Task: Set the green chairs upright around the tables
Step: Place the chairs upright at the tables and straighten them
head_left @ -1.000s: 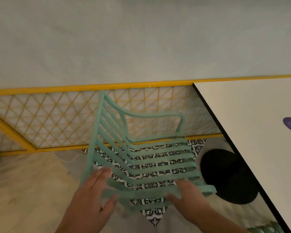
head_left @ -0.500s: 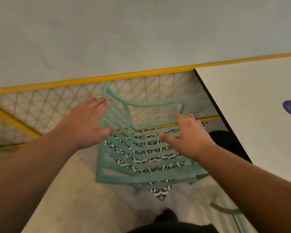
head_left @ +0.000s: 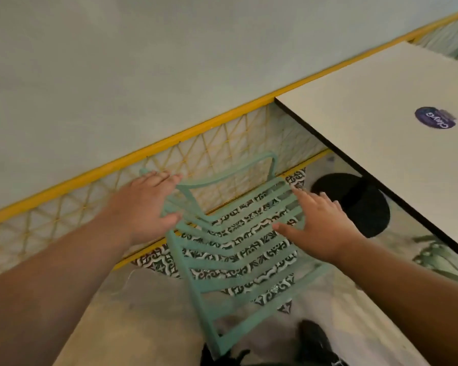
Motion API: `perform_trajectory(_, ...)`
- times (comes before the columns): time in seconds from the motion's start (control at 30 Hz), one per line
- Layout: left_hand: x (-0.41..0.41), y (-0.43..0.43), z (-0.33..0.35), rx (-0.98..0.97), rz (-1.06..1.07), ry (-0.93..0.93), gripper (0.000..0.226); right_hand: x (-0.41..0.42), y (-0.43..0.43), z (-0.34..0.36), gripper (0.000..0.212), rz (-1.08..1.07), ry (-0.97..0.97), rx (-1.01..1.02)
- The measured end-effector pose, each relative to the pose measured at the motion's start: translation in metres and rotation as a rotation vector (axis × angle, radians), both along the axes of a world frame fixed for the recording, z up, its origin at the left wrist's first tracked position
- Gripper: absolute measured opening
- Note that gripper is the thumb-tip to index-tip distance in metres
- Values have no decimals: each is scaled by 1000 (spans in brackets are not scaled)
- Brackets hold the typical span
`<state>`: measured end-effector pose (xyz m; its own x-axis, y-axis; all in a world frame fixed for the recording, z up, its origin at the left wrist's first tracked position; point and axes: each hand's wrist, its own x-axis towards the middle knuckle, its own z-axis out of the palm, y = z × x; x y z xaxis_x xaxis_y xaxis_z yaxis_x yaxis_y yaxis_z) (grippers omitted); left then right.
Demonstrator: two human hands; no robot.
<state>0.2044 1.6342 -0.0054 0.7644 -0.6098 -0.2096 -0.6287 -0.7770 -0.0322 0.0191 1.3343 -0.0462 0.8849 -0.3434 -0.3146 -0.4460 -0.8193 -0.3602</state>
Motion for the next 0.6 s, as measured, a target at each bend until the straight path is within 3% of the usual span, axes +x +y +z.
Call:
perform_trajectory(0.2, 35, 34, -1, -10, -157, 45, 86, -24, 85, 6, 109, -198, 25, 28)
perform_trajectory(0.6, 63, 41, -18, 17, -357, 86, 86, -52, 156, 5, 109, -395, 83, 56)
